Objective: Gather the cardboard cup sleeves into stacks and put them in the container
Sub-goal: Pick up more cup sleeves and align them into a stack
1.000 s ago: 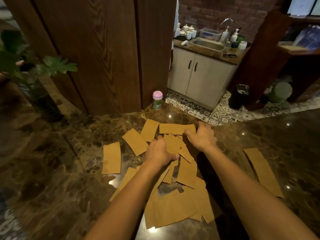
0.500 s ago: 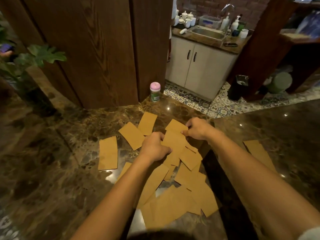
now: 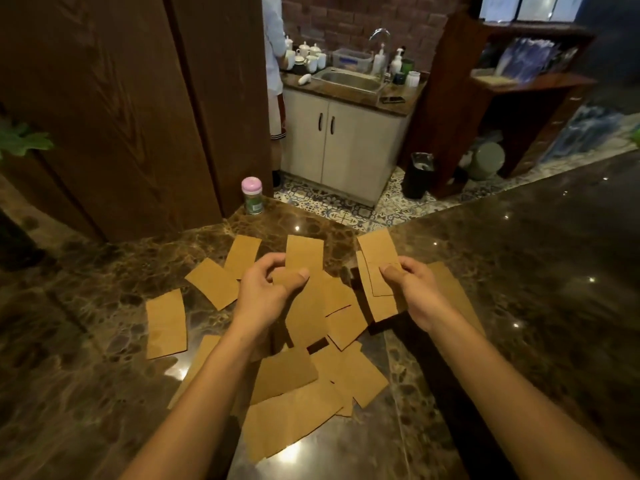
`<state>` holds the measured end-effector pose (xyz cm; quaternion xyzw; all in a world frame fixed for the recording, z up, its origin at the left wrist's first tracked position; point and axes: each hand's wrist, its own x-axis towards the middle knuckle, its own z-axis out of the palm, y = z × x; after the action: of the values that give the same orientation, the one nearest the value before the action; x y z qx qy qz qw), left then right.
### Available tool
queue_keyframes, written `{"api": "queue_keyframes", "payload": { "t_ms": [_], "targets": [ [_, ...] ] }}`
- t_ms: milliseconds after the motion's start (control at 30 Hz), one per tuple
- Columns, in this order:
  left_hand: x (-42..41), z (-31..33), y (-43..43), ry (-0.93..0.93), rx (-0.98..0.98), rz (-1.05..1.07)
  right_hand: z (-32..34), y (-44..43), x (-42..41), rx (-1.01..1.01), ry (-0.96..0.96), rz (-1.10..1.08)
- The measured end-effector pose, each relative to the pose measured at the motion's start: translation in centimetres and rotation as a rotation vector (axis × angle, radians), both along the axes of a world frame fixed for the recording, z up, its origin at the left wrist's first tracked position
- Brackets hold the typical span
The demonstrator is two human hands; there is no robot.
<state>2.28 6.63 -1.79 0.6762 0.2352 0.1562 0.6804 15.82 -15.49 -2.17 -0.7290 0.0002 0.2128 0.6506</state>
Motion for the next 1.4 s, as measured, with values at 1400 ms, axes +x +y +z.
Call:
{"api": "queue_keyframes", "payload": {
  "t_ms": [1400],
  "targets": [
    [-6.4,9.4,-11.5,-0.275,-0.538,-0.212,9.6,-4.3,-15.1,0.436,-0.265,-0.254]
  ]
}}
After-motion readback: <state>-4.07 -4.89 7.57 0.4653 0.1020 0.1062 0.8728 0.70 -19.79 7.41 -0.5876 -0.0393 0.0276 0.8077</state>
